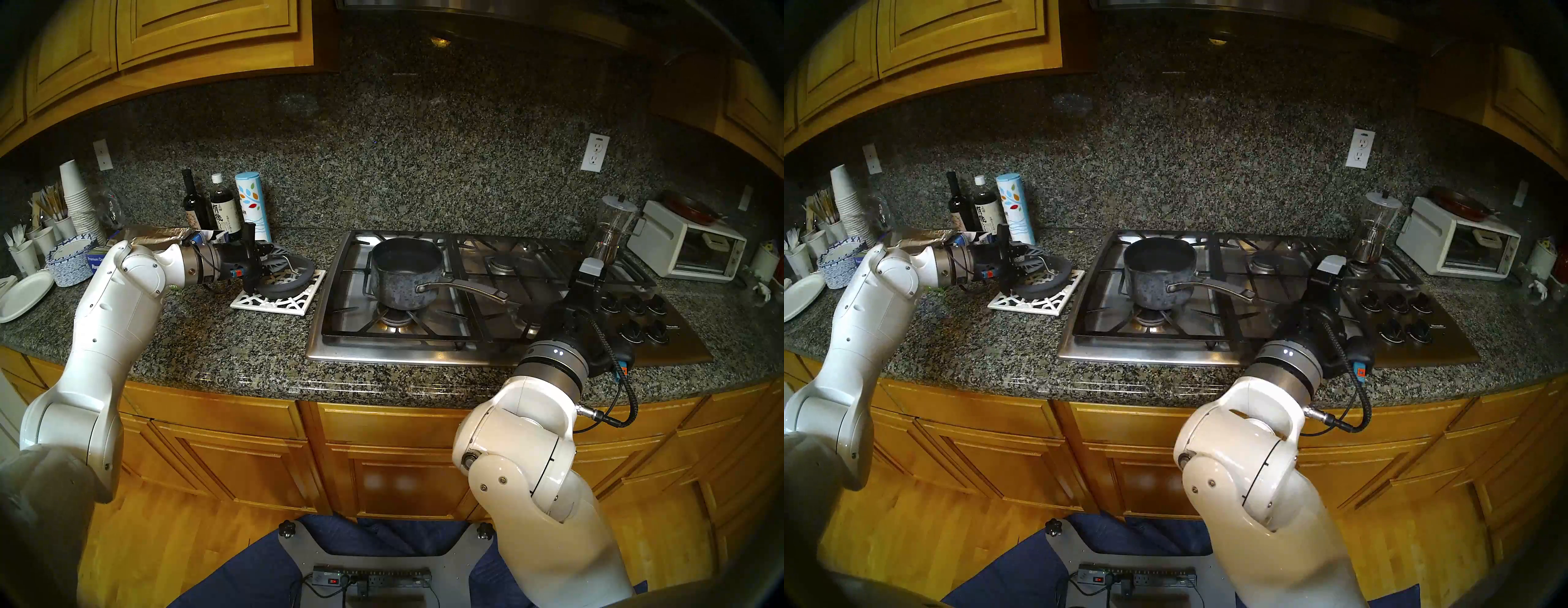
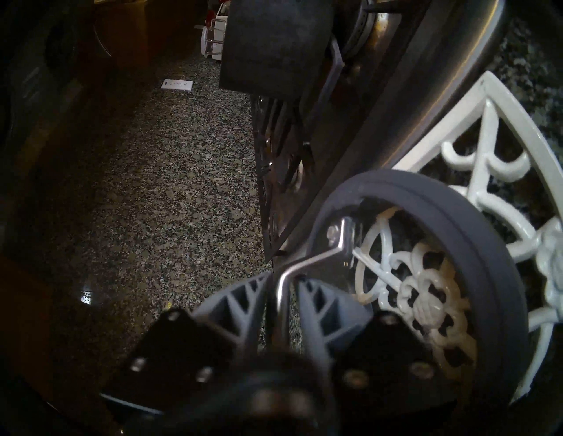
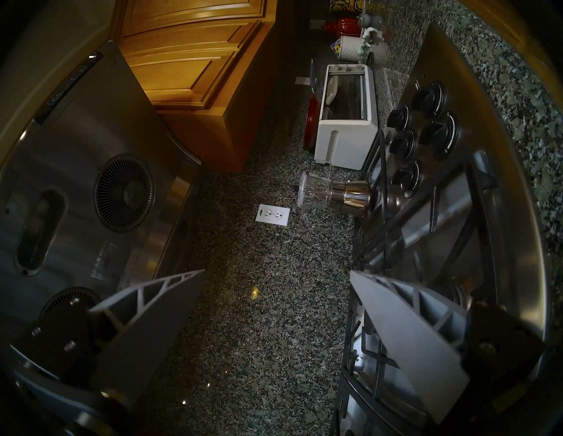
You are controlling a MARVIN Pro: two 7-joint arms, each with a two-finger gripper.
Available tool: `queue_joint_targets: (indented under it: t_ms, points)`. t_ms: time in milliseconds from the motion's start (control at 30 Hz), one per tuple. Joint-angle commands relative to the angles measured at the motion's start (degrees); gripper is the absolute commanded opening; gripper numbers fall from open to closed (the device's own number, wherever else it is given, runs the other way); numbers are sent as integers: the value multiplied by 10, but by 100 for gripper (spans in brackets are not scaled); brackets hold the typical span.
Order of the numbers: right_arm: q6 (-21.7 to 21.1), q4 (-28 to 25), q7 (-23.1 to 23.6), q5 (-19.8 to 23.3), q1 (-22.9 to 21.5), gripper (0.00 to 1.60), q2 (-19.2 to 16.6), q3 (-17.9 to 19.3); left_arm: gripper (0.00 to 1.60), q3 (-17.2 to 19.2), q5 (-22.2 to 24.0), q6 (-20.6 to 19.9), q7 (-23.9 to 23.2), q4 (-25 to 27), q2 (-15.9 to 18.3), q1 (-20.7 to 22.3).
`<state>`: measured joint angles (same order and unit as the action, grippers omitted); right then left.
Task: Pick up the pot, put it on the stove, take off the pot lid
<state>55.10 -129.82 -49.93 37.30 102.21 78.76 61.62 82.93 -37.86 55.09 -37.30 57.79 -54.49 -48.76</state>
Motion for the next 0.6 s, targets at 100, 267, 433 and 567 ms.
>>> queue_joint_targets:
  t_ms: [100,267,433,567]
  points:
    - [-1,-14,-50,-12,-9,160,0,-1,160,-6,5,-1,19,32,28,1]
    - [-1,-14,-50,-12,-9,160,0,-1,160,-12,7,-1,24,40,36,-2]
    - [-1,-14,-48,-11,-9,160,0,0,160,-15,9,-1,29,48,43,-1]
    - [-1,-14,-45,-10,-8,160,0,0,160,-14,9,-1,31,46,45,9]
